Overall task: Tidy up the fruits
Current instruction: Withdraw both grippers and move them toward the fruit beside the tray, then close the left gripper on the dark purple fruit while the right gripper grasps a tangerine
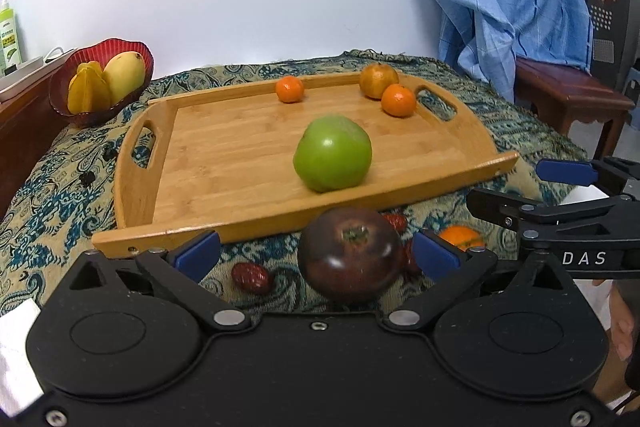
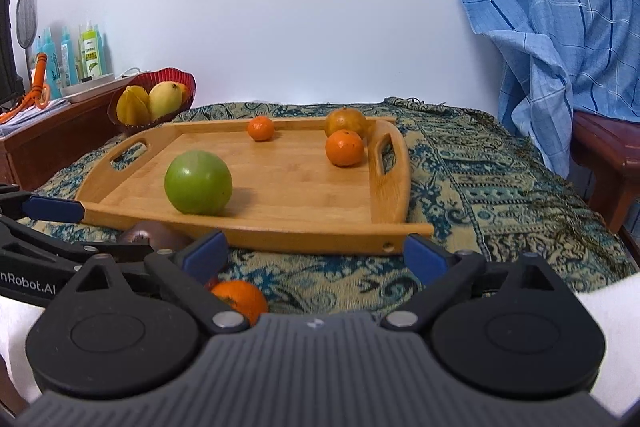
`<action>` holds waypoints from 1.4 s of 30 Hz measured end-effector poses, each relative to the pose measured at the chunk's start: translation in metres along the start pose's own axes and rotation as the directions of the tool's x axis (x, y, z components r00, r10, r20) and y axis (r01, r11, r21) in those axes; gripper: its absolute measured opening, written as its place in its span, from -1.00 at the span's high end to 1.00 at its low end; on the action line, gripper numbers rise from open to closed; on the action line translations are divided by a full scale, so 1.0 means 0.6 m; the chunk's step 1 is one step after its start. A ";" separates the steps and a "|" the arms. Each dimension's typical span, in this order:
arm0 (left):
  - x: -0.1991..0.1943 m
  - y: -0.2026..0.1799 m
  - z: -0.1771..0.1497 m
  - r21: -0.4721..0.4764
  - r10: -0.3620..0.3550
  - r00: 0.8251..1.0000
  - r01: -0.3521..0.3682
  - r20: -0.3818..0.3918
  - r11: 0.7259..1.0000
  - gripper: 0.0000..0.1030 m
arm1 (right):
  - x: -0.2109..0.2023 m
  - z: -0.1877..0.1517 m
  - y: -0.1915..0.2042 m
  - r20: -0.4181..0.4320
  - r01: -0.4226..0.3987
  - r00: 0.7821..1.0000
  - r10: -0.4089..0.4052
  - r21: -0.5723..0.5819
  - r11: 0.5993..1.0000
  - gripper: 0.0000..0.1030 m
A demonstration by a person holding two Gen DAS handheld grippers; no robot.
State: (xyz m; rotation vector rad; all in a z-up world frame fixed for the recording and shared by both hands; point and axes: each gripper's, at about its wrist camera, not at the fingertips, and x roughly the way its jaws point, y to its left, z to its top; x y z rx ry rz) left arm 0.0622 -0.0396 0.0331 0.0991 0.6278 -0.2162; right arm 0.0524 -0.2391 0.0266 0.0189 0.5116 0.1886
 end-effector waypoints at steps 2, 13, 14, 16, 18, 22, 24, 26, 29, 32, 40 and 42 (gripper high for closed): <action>0.000 -0.004 -0.006 0.014 0.000 1.000 0.000 -0.002 1.000 -1.00 | -0.003 -0.008 0.000 -0.002 0.004 1.000 -0.004 -0.005 1.000 -0.95; -0.013 -0.024 -0.030 0.110 -0.021 0.999 0.017 0.028 0.994 -0.80 | -0.011 -0.031 0.001 -0.016 -0.007 1.000 0.007 -0.017 1.000 -0.95; -0.014 -0.024 -0.031 0.114 -0.023 0.999 0.019 0.026 0.993 -0.74 | -0.011 -0.033 0.002 -0.018 -0.008 1.000 0.007 -0.021 1.000 -0.94; -0.015 -0.025 -0.032 0.121 -0.021 0.999 0.017 0.025 0.993 -0.64 | -0.011 -0.034 0.004 -0.022 -0.011 1.000 0.010 -0.027 1.000 -0.92; -0.017 -0.024 -0.033 0.123 -0.009 0.999 0.004 0.036 0.992 -0.53 | -0.011 -0.035 0.004 -0.027 -0.026 0.999 0.025 -0.027 0.999 -0.88; -0.015 -0.014 -0.030 0.113 -0.005 0.999 0.001 0.038 0.994 -0.51 | -0.014 -0.038 0.010 -0.027 -0.049 0.999 0.048 -0.052 0.997 -0.85; -0.011 -0.013 -0.030 0.112 -0.007 1.000 0.004 0.030 0.994 -0.50 | -0.014 -0.040 0.015 -0.029 -0.059 0.998 0.057 -0.069 0.996 -0.80; -0.009 -0.014 -0.031 0.113 -0.012 1.000 0.009 0.028 0.994 -0.47 | -0.014 -0.042 0.021 -0.037 -0.071 0.997 0.068 -0.085 0.994 -0.72; -0.005 -0.016 -0.030 0.112 -0.016 1.000 0.013 0.027 0.994 -0.47 | -0.014 -0.043 0.024 -0.053 -0.105 0.993 0.101 -0.088 0.991 -0.52; -0.001 -0.017 -0.028 0.101 -0.026 1.000 0.025 0.015 0.995 -0.42 | -0.016 -0.045 0.030 -0.058 -0.127 0.991 0.122 -0.103 0.987 -0.35; 0.009 -0.017 -0.023 0.084 -0.047 0.999 0.047 0.002 0.995 -0.36 | -0.017 -0.046 0.037 -0.060 -0.152 0.987 0.146 -0.115 0.982 -0.15; 0.013 -0.016 -0.021 0.077 -0.058 0.998 0.058 -0.006 0.995 -0.36 | -0.016 -0.046 0.037 -0.063 -0.157 0.987 0.151 -0.116 0.981 -0.14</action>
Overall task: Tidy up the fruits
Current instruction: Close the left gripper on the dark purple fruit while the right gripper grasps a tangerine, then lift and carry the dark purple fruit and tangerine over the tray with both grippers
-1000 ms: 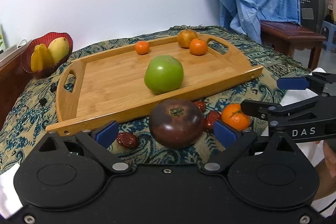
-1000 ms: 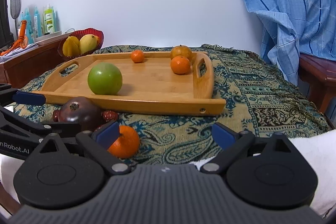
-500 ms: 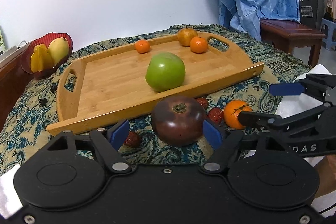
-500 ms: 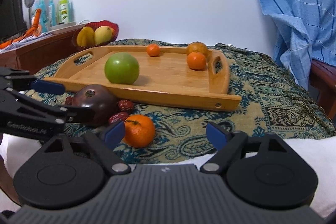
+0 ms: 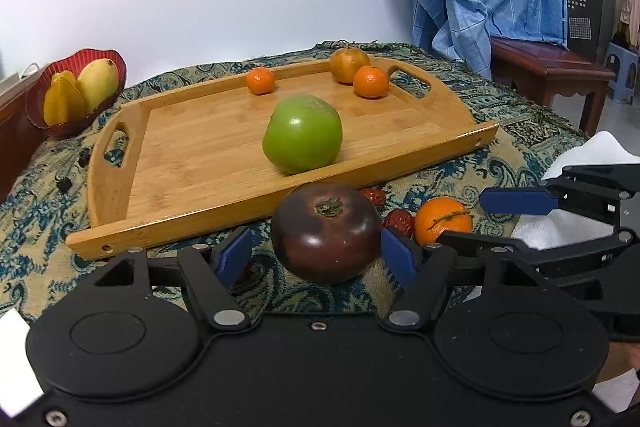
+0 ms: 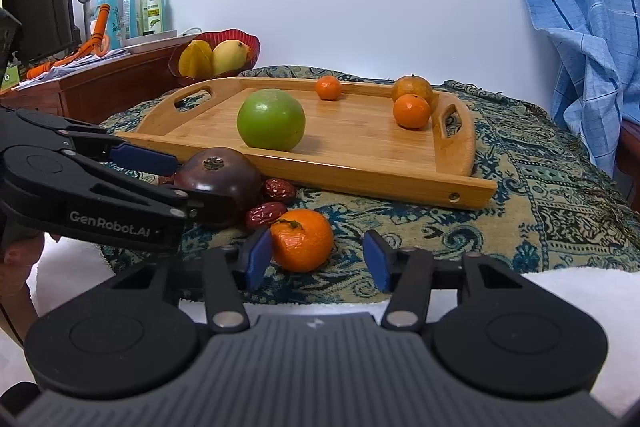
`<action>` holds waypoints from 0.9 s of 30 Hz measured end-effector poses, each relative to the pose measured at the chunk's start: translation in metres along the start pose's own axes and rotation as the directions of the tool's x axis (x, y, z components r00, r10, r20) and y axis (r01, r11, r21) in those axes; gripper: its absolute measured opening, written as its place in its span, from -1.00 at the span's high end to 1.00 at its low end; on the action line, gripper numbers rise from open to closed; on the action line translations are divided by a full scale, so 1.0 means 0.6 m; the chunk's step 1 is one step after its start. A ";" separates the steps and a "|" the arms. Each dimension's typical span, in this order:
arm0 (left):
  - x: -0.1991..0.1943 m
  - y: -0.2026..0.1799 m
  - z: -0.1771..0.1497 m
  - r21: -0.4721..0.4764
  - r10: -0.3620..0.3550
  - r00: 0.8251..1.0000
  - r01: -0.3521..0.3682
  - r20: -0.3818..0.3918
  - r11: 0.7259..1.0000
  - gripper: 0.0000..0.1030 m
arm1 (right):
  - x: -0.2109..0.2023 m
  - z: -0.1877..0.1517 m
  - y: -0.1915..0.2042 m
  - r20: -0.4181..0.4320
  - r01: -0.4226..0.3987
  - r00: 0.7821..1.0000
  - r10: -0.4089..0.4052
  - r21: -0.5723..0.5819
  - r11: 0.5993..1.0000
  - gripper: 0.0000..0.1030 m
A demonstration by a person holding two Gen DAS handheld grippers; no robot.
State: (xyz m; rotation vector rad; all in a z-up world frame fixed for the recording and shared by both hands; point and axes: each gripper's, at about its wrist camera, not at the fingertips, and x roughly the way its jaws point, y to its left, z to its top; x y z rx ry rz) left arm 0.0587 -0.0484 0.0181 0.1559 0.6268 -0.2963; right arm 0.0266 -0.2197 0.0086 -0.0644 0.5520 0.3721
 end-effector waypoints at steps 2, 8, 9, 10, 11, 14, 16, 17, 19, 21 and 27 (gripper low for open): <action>0.007 -0.001 0.001 -0.007 -0.022 0.999 0.022 -0.024 1.000 -0.36 | 0.002 -0.001 0.004 -0.007 -0.009 1.000 0.009 -0.011 1.000 -0.14; 0.017 -0.009 -0.002 -0.007 -0.007 1.000 0.006 -0.026 1.000 -0.29 | 0.012 -0.006 0.016 -0.035 -0.023 0.999 0.022 -0.041 0.999 -0.02; 0.017 -0.008 -0.002 -0.011 -0.005 1.000 0.004 -0.026 1.000 -0.27 | 0.012 -0.006 0.017 -0.033 -0.024 0.999 0.023 -0.038 0.999 -0.02; 0.017 -0.007 -0.002 -0.015 -0.003 1.000 0.002 -0.026 1.000 -0.22 | 0.011 -0.006 0.017 -0.032 -0.025 0.999 0.024 -0.039 0.999 -0.02; 0.017 -0.005 -0.002 -0.018 -0.005 1.000 0.005 -0.026 1.000 -0.21 | 0.012 -0.006 0.017 -0.031 -0.025 0.999 0.023 -0.038 0.999 0.00; 0.017 -0.001 -0.002 -0.029 -0.014 1.000 0.013 -0.027 1.000 -0.19 | 0.013 -0.004 0.016 -0.031 -0.025 0.999 0.024 -0.024 0.999 0.05; 0.015 -0.001 -0.003 -0.030 -0.012 1.000 0.011 -0.024 0.999 -0.18 | 0.014 -0.003 0.015 -0.026 -0.017 1.000 0.016 -0.018 1.000 0.16; 0.014 -0.002 -0.003 -0.029 -0.010 1.000 0.009 -0.022 1.000 -0.17 | 0.014 -0.002 0.014 -0.025 -0.014 1.000 0.014 -0.015 1.000 0.20; 0.012 -0.003 -0.004 -0.032 -0.005 1.000 0.004 -0.019 0.999 -0.16 | 0.015 -0.002 0.014 -0.023 -0.013 1.000 0.013 -0.012 1.000 0.21; 0.011 -0.002 -0.003 -0.049 -0.005 1.000 0.004 -0.022 0.999 -0.16 | 0.013 -0.002 0.016 -0.011 -0.005 1.000 0.005 -0.019 1.000 0.22; 0.000 0.009 0.002 -0.101 -0.002 1.000 -0.001 -0.029 0.995 -0.15 | 0.004 0.004 0.017 0.026 0.012 1.000 -0.012 -0.011 1.000 0.25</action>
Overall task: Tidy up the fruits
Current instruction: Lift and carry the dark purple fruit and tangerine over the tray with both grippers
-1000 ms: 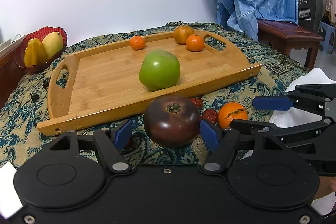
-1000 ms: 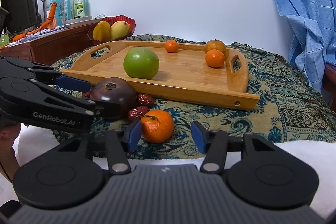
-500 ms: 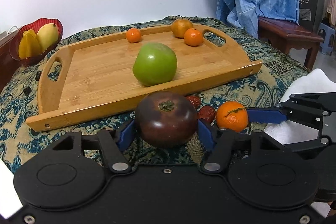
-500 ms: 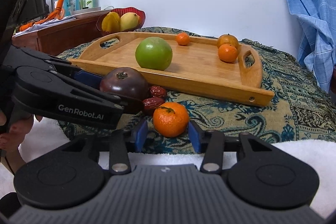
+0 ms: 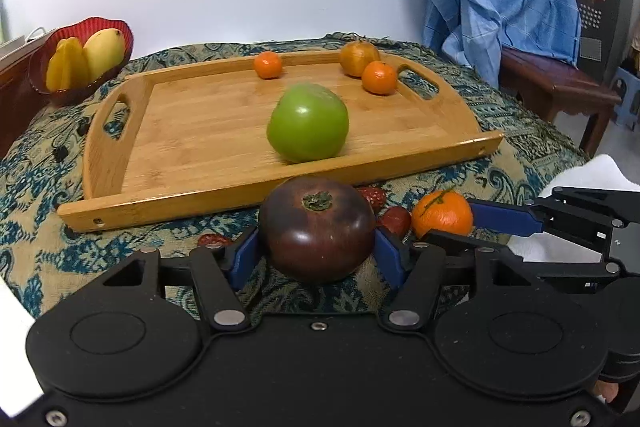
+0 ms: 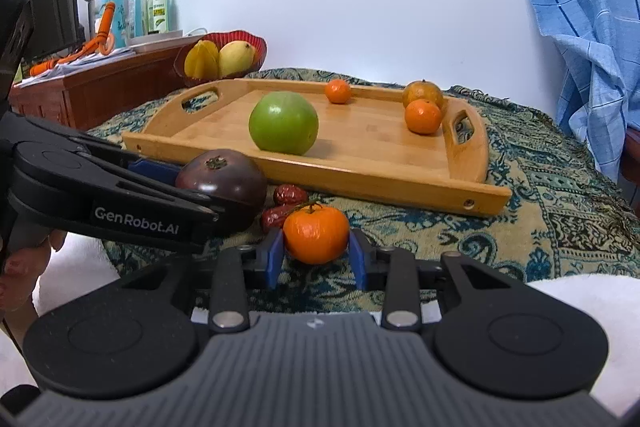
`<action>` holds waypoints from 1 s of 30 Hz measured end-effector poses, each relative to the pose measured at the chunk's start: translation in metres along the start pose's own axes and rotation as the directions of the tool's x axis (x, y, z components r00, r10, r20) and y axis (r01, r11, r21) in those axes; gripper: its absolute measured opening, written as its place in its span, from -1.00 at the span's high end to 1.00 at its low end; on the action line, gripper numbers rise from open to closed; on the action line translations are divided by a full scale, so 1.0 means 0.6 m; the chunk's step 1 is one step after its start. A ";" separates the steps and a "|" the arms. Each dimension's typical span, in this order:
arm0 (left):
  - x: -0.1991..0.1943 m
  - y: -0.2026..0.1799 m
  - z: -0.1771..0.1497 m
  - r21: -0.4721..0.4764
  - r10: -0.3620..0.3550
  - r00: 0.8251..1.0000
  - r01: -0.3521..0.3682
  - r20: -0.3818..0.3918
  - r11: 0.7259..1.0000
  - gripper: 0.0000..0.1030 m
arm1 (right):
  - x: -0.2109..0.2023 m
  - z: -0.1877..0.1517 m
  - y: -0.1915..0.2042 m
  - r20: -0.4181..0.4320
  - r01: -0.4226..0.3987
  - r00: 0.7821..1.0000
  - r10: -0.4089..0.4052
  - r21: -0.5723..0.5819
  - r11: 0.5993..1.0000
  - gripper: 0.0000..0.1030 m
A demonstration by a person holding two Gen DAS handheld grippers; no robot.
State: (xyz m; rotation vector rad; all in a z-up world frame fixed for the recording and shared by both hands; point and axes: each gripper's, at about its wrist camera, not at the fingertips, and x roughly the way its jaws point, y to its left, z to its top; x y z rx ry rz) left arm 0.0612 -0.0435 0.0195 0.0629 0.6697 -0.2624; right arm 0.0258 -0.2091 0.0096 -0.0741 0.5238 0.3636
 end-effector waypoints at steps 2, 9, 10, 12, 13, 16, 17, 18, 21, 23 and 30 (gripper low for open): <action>-0.004 0.001 0.002 0.014 0.016 1.000 -0.016 0.004 1.000 -0.14 | -0.003 0.003 -0.002 0.020 0.014 1.000 -0.014 0.009 1.000 0.26; -0.015 0.003 -0.001 0.033 0.038 0.999 -0.039 0.003 0.999 -0.14 | 0.001 0.014 -0.019 0.027 0.044 0.999 -0.046 0.077 0.996 0.27; -0.018 0.005 -0.001 0.027 0.039 0.999 -0.039 0.005 0.999 -0.14 | 0.001 0.014 -0.021 0.030 0.042 0.999 -0.045 0.085 0.995 0.27; -0.023 0.006 0.000 0.024 0.041 0.999 -0.041 0.011 0.999 -0.14 | -0.001 0.015 -0.024 0.038 0.046 0.998 -0.050 0.095 0.994 0.27; -0.026 0.007 0.000 0.025 0.042 0.999 -0.042 0.016 0.999 -0.14 | -0.001 0.015 -0.025 0.042 0.052 0.998 -0.057 0.099 0.994 0.27; -0.034 0.008 0.006 0.024 0.044 0.998 -0.045 0.034 0.999 -0.13 | -0.003 0.016 -0.029 0.052 0.069 0.996 -0.076 0.121 0.990 0.27; -0.037 0.009 0.007 0.023 0.045 0.998 -0.046 0.039 0.999 -0.13 | -0.004 0.017 -0.032 0.058 0.077 0.995 -0.085 0.130 0.989 0.27; -0.039 0.010 0.009 0.021 0.047 0.998 -0.048 0.044 0.999 -0.13 | -0.005 0.018 -0.034 0.066 0.085 0.993 -0.095 0.137 0.987 0.27; -0.043 0.013 0.014 0.011 0.060 0.997 -0.061 0.057 0.998 -0.13 | -0.006 0.023 -0.040 0.084 0.104 0.989 -0.119 0.166 0.981 0.27; -0.045 0.016 0.017 0.004 0.068 0.996 -0.069 0.063 0.998 -0.13 | -0.007 0.026 -0.043 0.097 0.112 0.987 -0.132 0.186 0.976 0.27; -0.050 0.026 0.030 -0.014 0.087 0.992 -0.086 0.091 0.996 -0.12 | 0.000 0.040 -0.054 0.109 0.143 0.979 -0.174 0.246 0.959 0.27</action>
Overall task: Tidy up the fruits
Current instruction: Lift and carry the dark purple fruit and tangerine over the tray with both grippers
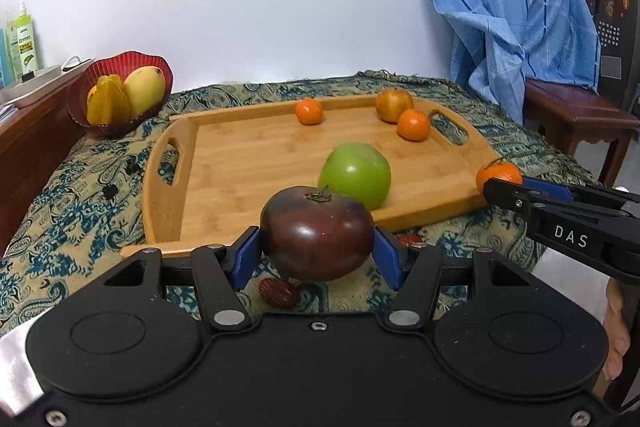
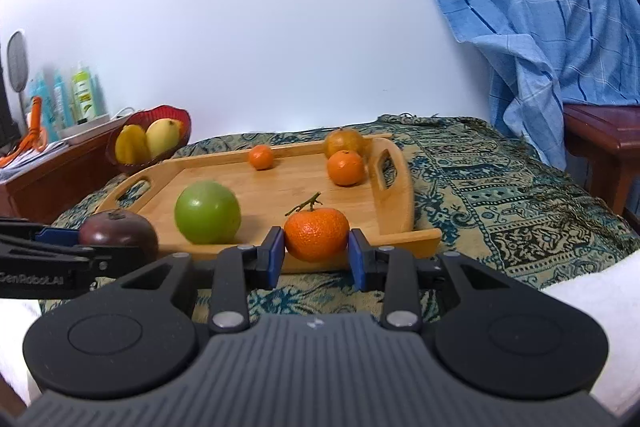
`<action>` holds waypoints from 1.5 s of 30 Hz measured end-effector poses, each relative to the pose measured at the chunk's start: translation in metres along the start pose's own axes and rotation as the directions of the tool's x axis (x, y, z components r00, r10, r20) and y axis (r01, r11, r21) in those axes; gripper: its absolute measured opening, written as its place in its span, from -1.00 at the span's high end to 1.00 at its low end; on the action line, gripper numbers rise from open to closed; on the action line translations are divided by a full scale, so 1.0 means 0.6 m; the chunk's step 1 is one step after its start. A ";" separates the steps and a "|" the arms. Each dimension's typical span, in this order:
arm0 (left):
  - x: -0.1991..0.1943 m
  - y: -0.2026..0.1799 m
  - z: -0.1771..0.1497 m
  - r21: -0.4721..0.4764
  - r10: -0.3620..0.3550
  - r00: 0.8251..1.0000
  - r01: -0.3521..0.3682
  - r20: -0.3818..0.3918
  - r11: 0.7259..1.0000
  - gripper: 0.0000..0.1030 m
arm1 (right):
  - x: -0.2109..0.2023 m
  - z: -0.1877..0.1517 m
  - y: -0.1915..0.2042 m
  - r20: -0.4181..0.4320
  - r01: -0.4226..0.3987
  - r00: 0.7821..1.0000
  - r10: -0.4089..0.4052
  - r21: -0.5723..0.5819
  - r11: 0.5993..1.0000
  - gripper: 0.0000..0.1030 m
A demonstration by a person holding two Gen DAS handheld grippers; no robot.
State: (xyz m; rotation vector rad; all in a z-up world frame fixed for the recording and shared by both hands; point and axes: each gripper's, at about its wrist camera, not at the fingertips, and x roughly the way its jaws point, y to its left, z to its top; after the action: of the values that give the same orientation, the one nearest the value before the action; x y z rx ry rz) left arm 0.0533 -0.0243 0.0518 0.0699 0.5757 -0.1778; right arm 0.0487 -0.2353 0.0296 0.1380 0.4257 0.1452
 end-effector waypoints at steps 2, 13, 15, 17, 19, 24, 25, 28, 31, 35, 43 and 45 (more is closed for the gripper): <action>0.001 0.004 0.005 -0.005 0.006 1.000 -0.006 0.005 1.000 -0.12 | 0.004 0.003 0.000 0.003 0.004 1.000 -0.004 0.010 1.000 0.27; 0.030 0.035 0.042 -0.068 0.043 0.999 -0.041 0.033 0.997 -0.12 | 0.043 0.033 -0.001 -0.002 0.058 0.998 -0.058 0.066 0.996 0.26; 0.042 0.042 0.050 -0.078 0.051 0.998 -0.048 0.033 0.996 -0.12 | 0.054 0.039 -0.002 -0.009 0.069 0.998 -0.068 0.078 0.995 0.26; 0.052 0.047 0.055 -0.087 0.058 0.998 -0.055 0.032 0.995 -0.12 | 0.064 0.043 -0.002 -0.018 0.083 0.997 -0.081 0.089 0.993 0.26; 0.063 0.052 0.059 -0.097 0.065 0.998 -0.061 0.029 0.993 -0.12 | 0.076 0.046 -0.001 -0.033 0.096 0.995 -0.093 0.095 0.991 0.26; 0.087 0.063 0.062 -0.123 0.066 0.998 -0.064 0.013 0.990 -0.12 | 0.097 0.049 0.003 -0.054 0.114 0.993 -0.109 0.097 0.989 0.26; 0.092 0.064 0.062 -0.126 0.066 0.998 -0.064 0.010 0.990 -0.12 | 0.100 0.049 0.005 -0.056 0.115 0.992 -0.110 0.095 0.989 0.26; 0.102 0.068 0.062 -0.129 0.066 0.998 -0.065 0.005 0.990 -0.12 | 0.110 0.052 0.008 -0.065 0.121 0.991 -0.115 0.089 0.989 0.26; 0.113 0.073 0.067 -0.133 0.065 0.998 -0.064 0.000 0.989 -0.12 | 0.122 0.059 0.010 -0.073 0.127 0.990 -0.121 0.078 0.989 0.26; 0.130 0.082 0.082 -0.144 0.067 0.998 -0.067 -0.003 0.987 -0.12 | 0.137 0.078 0.010 -0.064 0.127 0.990 -0.123 0.066 0.990 0.26; 0.171 0.091 0.122 -0.156 0.059 0.998 -0.060 -0.008 0.986 -0.12 | 0.175 0.112 0.003 -0.101 0.034 0.995 -0.023 0.107 0.994 0.26; 0.183 0.094 0.130 -0.155 0.061 0.998 -0.062 -0.011 0.986 -0.12 | 0.191 0.121 0.007 -0.113 0.006 0.994 0.005 0.097 0.995 0.26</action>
State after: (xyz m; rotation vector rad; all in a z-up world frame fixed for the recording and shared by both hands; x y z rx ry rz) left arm 0.1961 0.0061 0.0582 -0.0631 0.5913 -0.0718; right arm 0.1821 -0.2192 0.0499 0.2259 0.5458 0.1322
